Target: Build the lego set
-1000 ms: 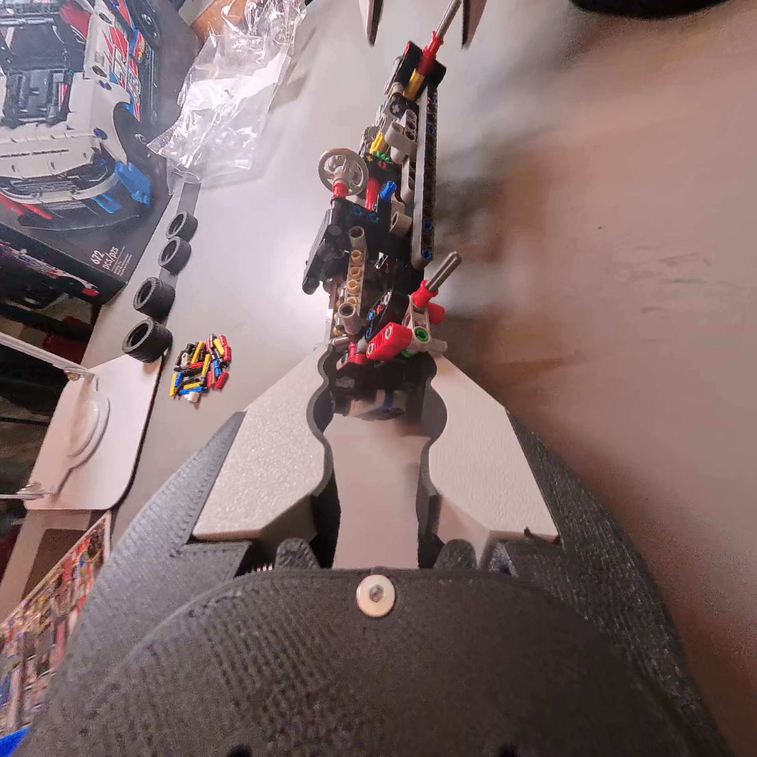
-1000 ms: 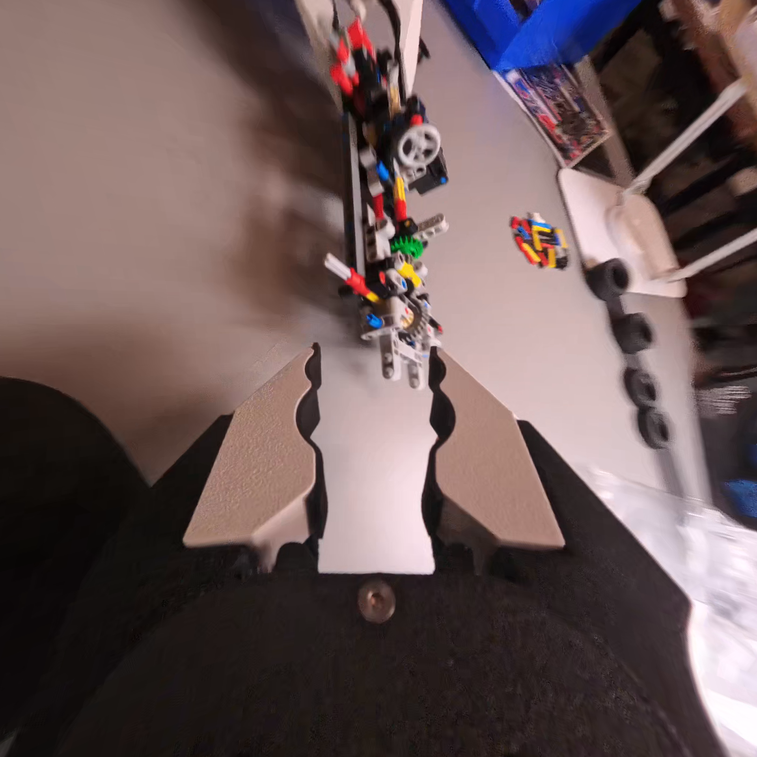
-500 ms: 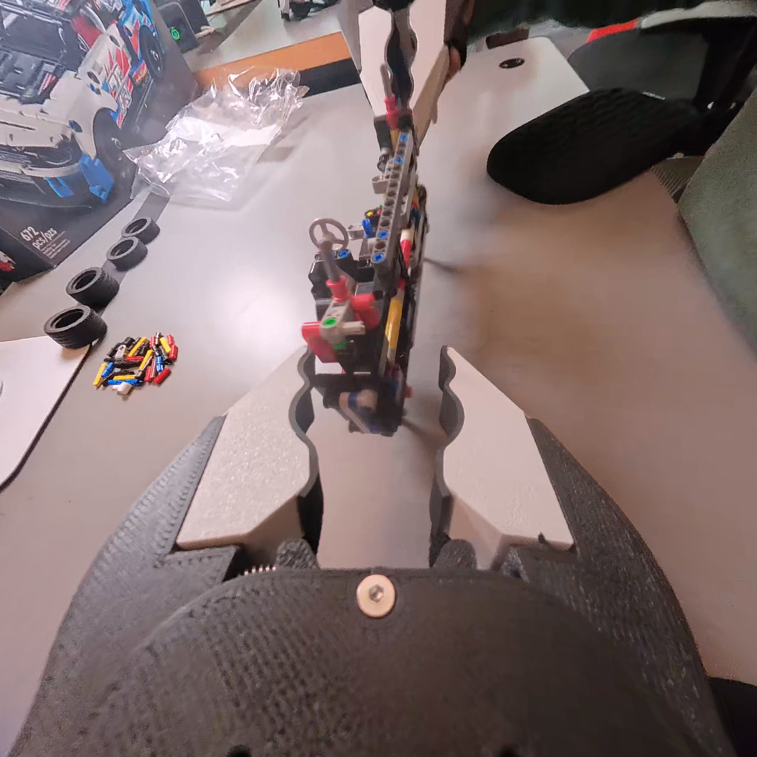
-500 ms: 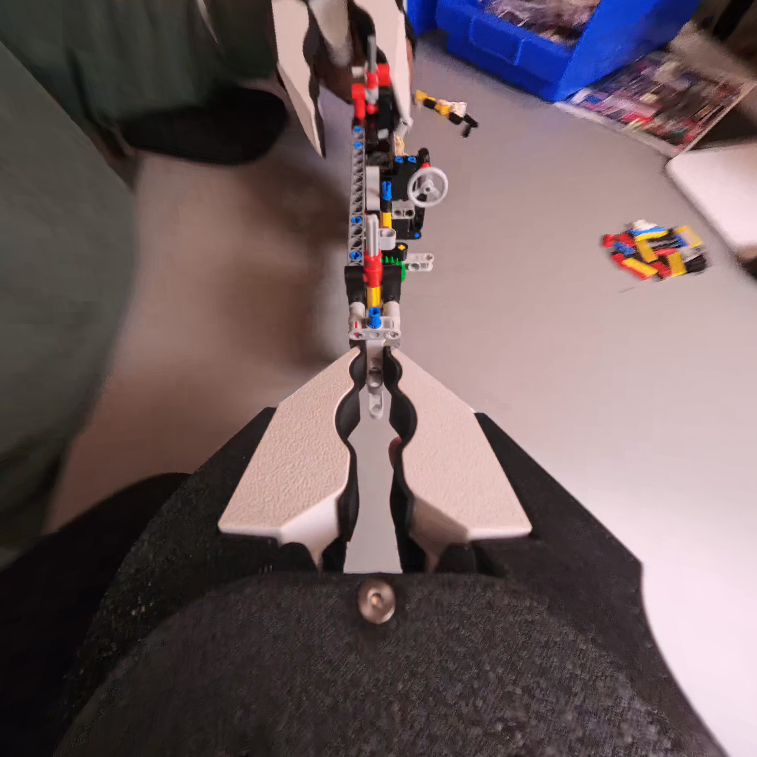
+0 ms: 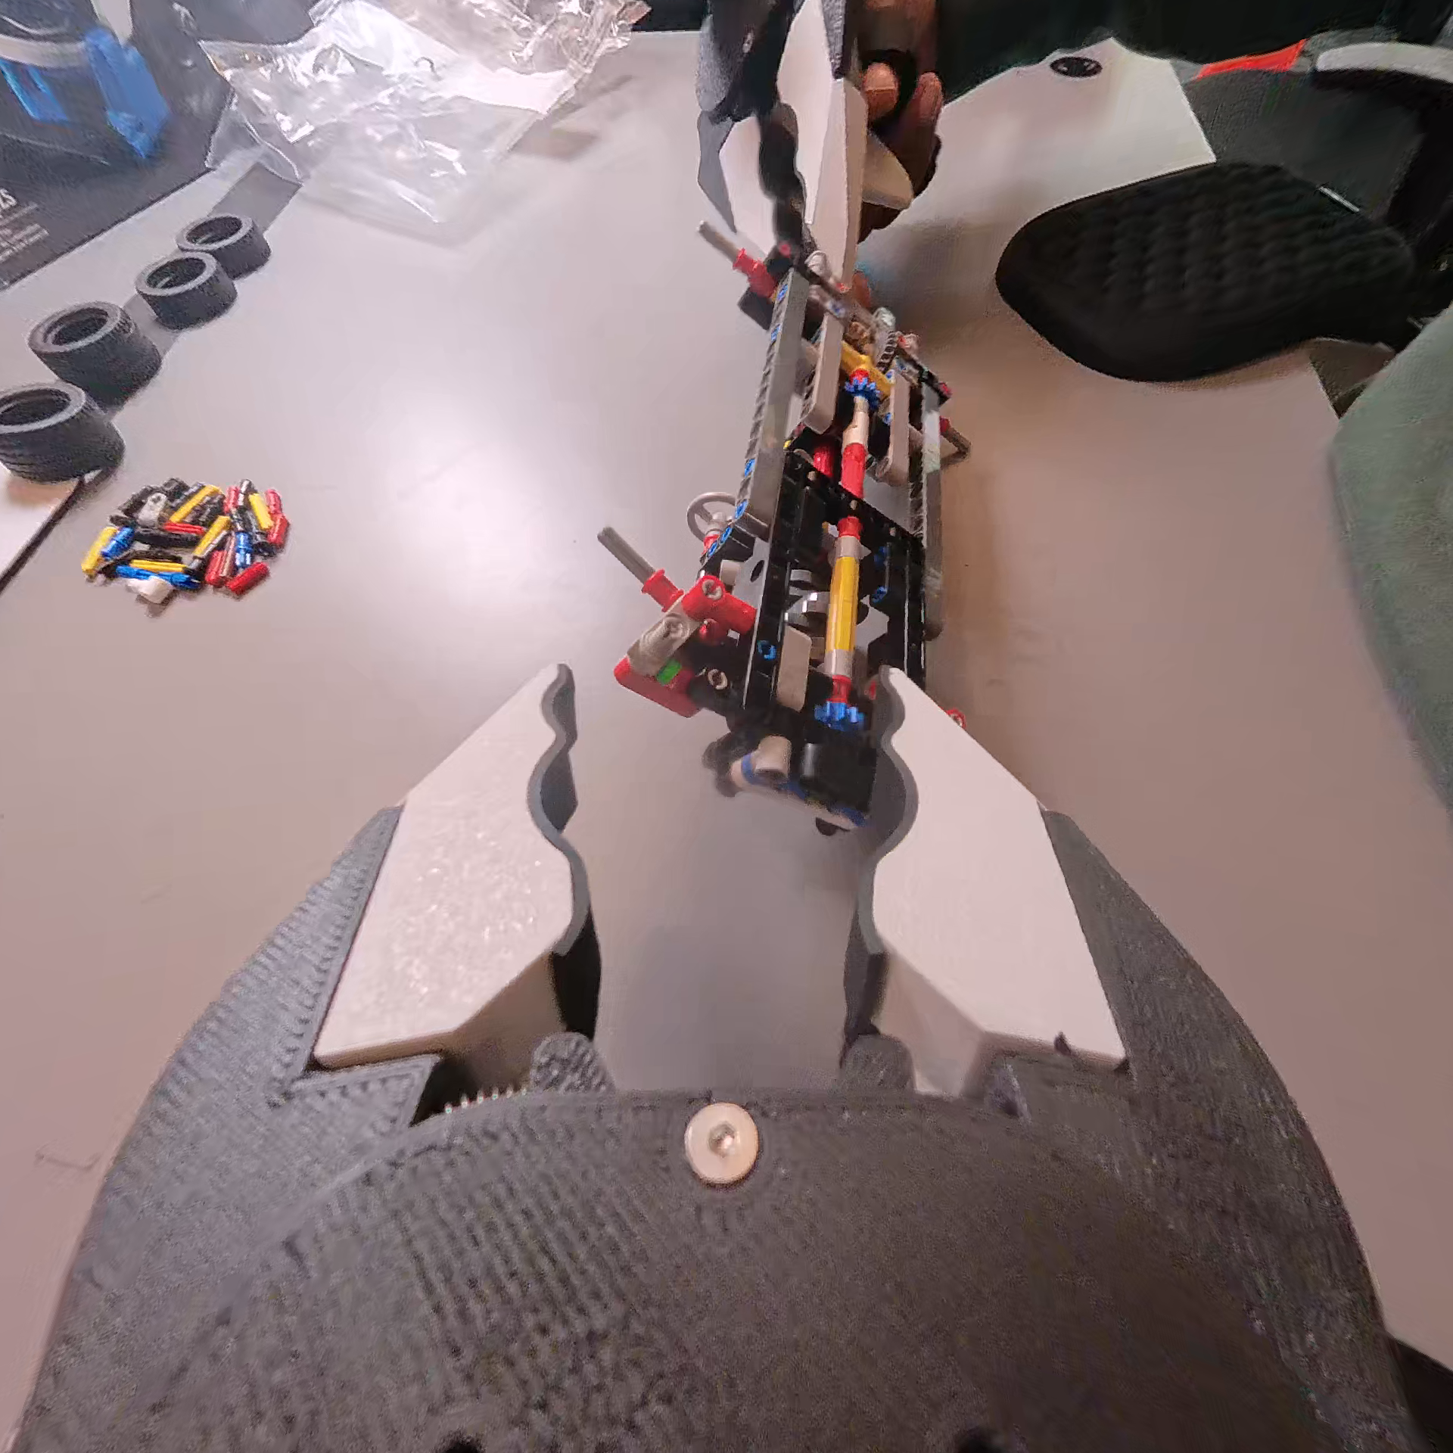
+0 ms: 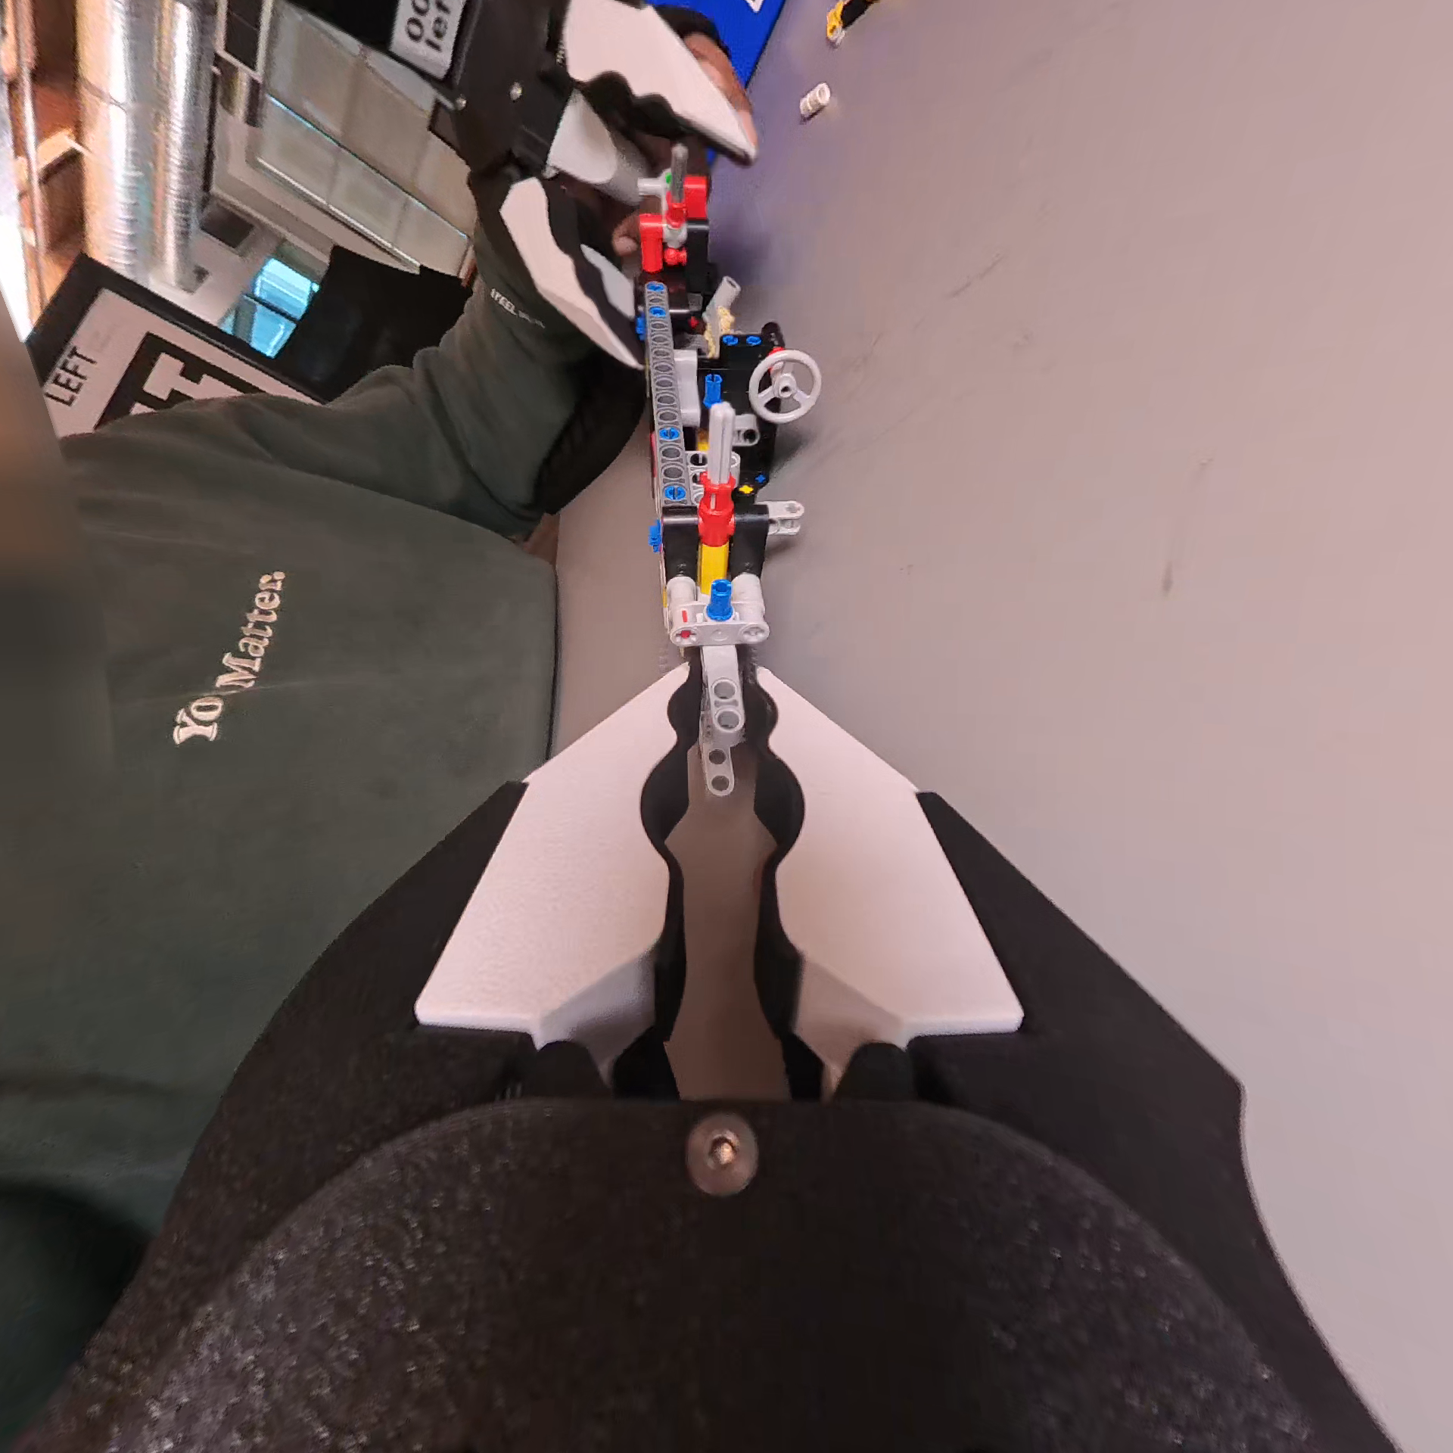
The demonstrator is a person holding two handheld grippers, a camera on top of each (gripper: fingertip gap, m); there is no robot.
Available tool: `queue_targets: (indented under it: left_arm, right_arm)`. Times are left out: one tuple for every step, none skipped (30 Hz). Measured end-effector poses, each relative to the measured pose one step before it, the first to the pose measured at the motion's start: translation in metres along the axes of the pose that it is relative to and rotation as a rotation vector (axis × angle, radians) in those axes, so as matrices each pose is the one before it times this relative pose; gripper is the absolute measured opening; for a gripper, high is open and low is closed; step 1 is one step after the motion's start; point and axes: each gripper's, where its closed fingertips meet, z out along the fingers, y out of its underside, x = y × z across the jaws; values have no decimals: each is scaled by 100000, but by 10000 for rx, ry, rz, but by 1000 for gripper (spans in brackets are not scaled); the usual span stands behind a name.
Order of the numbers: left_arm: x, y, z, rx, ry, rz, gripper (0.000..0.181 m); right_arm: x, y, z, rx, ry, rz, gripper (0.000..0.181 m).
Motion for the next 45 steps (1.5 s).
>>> queue_targets:
  left_arm:
    - [131, -119, -445, 34, 38, 96, 76]
    - [123, -196, -527, 122, 31, 29, 77]
    - [222, -184, -557, 141, 75, 10, 79]
    - [168, -53, -562, 60, 0, 40, 80]
    - [30, 123, -481, -31, -133, 117, 81]
    - [19, 221, -345, -56, -175, 182, 83]
    - [31, 194, -150, 2, -192, 177, 83]
    - [-16, 207, 72, 13, -201, 140, 81]
    - [42, 364, 242, -106, -128, 140, 82]
    - [-55, 471, 317, -217, -126, 171, 82]
    - [-152, 403, 280, -200, -117, 178, 82]
    - [-207, 303, 211, -134, -67, 131, 82]
    - [-334, 364, 138, -122, -63, 81, 82]
    - [-442, 429, 89, -95, -56, -1, 81]
    - [-451, 317, 59, 14, -18, -138, 81]
    - [-346, 144, 74, 109, 55, -212, 80]
    - [-214, 4, 141, 134, 93, -196, 80]
    - [-16, -117, 249, 145, 148, -146, 80]
    - [233, -205, 345, 139, 220, -102, 80]
    - [336, -180, 402, 85, 209, -51, 79]
    - [281, -91, 404, -3, 119, 22, 75]
    - [211, -11, 354, -76, 46, 76, 71]
    - [135, 16, 243, -87, 4, 73, 65]
    - [-20, -9, 115, -38, -73, 21, 60]
    - [-203, 10, 29, -11, -134, -29, 60]
    - [-247, 37, -35, 10, -100, -106, 60]
    - [-225, 38, -85, 29, -39, -172, 60]
    - [-253, -15, -114, 74, -52, -189, 60]
    - [-356, -63, -125, 98, -126, -181, 59]
    - [-417, 6, -91, 25, -179, -148, 59]
    - [-454, 129, -60, -56, -219, -62, 59]
    - [-471, 155, -44, -64, -248, 7, 60]
    - [-426, 141, -55, -31, -229, -3, 60]
    - [-462, 153, -85, -27, -225, -34, 60]
    - [-476, 209, -64, -41, -218, -66, 60]
    - [-391, 125, -48, 35, -174, -91, 60]
    - [-266, 29, -39, 95, -111, -71, 60]
    - [-141, 15, -39, 61, -57, -18, 60]
    - [-34, -8, -16, 25, -21, 28, 60]
    - [12, -31, 5, 16, -20, 64, 60]
    - [33, -35, 19, 16, -30, 76, 60]
    - [35, -50, 16, 20, -31, 69, 60]
    - [52, -38, 16, 16, -37, 55, 60]
    - [55, -36, 19, 0, -48, 36, 60]
    - [83, -28, 12, -7, -46, 19, 60]
  right_arm:
    - [330, -47, -88, -22, 147, 49, 10]
    - [325, -178, -165, 75, 194, -23, 14]
    - [207, -379, -251, 238, 165, -52, 16]
    - [72, -429, -278, 291, 127, -34, 15]
    - [-24, -353, -244, 250, 154, -120, 17]
    - [-24, -248, -209, 208, 279, -373, 22]
    - [-4, -105, -203, 136, 410, -621, 29]
    - [44, 55, -188, 19, 515, -761, 36]
    - [173, 177, -191, -83, 655, -819, 46]
    - [-16, 239, -199, -146, 583, -894, 56]
    - [-180, 195, -230, -142, 516, -889, 63]
    - [-280, 78, -235, -90, 468, -842, 69]
    - [-462, 107, -211, -128, 345, -740, 75]
    - [-368, 210, -127, -217, 368, -631, 79]
    - [-264, 381, -37, -307, 387, -614, 81]
    - [-338, 551, 133, -386, 299, -597, 84]
    - [-224, 600, 300, -401, 294, -482, 85]
    - [-249, 568, 431, -377, 182, -343, 85]
    - [-222, 390, 488, -262, 100, -240, 83]
    - [-15, 34, 435, -45, 138, -158, 78]
    - [58, -190, 308, 96, 64, -52, 66]
    - [53, -299, 204, 153, -69, 31, 53]
    - [188, -363, 133, 201, -102, 68, 42]
    - [281, -258, 138, 145, -163, 115, 41]
    - [613, 39, 169, -34, -66, 179, 41]
    - [451, -19, 196, 26, -217, 183, 41]
    - [275, -169, 169, 139, -386, 218, 41]
    - [457, -116, 186, 78, -332, 206, 41]
    - [738, -70, 199, 26, -200, 167, 41]
    - [819, -129, 242, 28, -161, 188, 41]
    - [799, -167, 275, 29, -133, 173, 42]
    - [770, -166, 322, 29, -76, 122, 42]
    - [714, -113, 345, 12, -9, 47, 43]
    - [754, -287, 240, 138, 102, 69, 43]
    - [800, -344, 208, 211, 248, 72, 43]
    - [561, -238, 210, 192, 216, 42, 43]
    - [216, -42, 161, 93, 94, 4, 43]
    - [44, -50, 52, 123, 49, 11, 43]
    - [-18, 0, -15, 92, 53, 12, 43]
    - [19, 45, -26, 49, 92, 0, 43]
    - [14, 38, -49, 45, 88, -16, 43]
    - [3, 55, -41, 21, 75, -34, 43]
    - [3, 47, -39, 14, 58, -20, 43]
    - [33, 32, -37, 3, 60, -10, 43]
    - [56, 36, -51, -3, 50, -5, 43]
